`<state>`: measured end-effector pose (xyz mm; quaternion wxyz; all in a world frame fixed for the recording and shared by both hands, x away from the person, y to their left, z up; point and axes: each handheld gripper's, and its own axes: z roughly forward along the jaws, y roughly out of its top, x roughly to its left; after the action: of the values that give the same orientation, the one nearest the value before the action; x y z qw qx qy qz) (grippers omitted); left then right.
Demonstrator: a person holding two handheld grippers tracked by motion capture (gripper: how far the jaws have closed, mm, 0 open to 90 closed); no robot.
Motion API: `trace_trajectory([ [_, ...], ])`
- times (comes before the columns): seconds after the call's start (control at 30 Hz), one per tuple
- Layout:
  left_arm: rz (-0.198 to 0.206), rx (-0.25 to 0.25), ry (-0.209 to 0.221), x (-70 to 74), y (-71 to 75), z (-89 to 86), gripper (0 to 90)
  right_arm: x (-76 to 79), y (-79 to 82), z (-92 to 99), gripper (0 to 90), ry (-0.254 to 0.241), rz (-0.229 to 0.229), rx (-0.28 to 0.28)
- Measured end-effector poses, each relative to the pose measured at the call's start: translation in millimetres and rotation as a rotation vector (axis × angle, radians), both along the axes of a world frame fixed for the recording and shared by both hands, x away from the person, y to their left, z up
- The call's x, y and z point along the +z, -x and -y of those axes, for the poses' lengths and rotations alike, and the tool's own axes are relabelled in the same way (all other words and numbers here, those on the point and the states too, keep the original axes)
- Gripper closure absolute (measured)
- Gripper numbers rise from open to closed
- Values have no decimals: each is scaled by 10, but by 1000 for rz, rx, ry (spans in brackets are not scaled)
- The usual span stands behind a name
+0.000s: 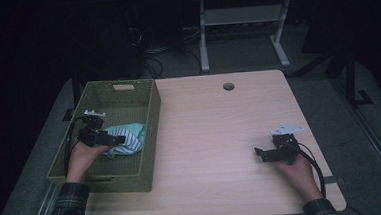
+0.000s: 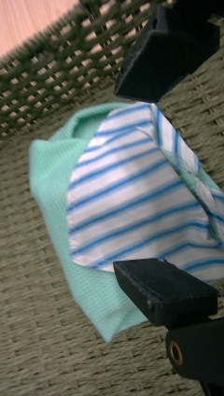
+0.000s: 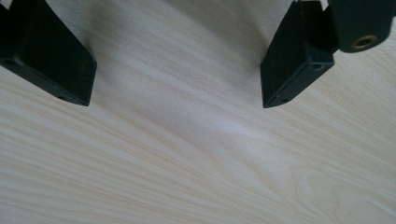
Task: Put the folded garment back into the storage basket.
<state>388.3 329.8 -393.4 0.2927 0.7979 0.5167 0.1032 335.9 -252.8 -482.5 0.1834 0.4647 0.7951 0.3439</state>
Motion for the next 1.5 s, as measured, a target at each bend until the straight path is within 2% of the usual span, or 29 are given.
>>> trace_trajectory([
  [0.23, 48, -21, 22, 165, 65, 116, 130, 0, 0, 0, 102, 0, 0, 0],
  [0.3, 76, -44, 42, 274, 117, 231, 131, 0, 3, 0, 102, 0, -2, -3],
  [0.37, 85, -53, 51, 310, 136, 279, 131, 0, 3, 0, 102, 0, -2, -3],
  [0.47, 131, -110, 90, 453, 218, 533, 131, 0, 3, -1, 102, 0, -2, -4],
  [0.6, 159, -164, 115, 557, 288, 807, 132, 1, 4, -1, 102, 0, -2, -4],
  [0.7, 178, -204, 142, 602, 333, 1037, 134, 1, 5, -1, 102, -1, -2, -6],
  [0.83, 189, -261, 149, 606, 384, 1356, 134, 1, 6, -1, 102, 0, -2, -7],
  [0.93, 205, -295, 160, 571, 448, 1627, 134, 1, 6, -1, 102, 0, -2, -7],
  [1.0, 216, -327, 147, 536, 480, 1762, 134, 1, 5, 1, 102, 2, 1, -6],
  [1.17, 192, -382, 142, 323, 584, 2136, 134, 1, 6, 0, 102, 0, -2, -7],
  [1.33, 166, -426, 103, 60, 617, 2341, 133, 1, 7, -1, 102, 0, -2, -7],
  [1.5, 164, -423, 83, -179, 604, 2416, 134, 1, 6, 0, 102, 0, -2, -6],
])
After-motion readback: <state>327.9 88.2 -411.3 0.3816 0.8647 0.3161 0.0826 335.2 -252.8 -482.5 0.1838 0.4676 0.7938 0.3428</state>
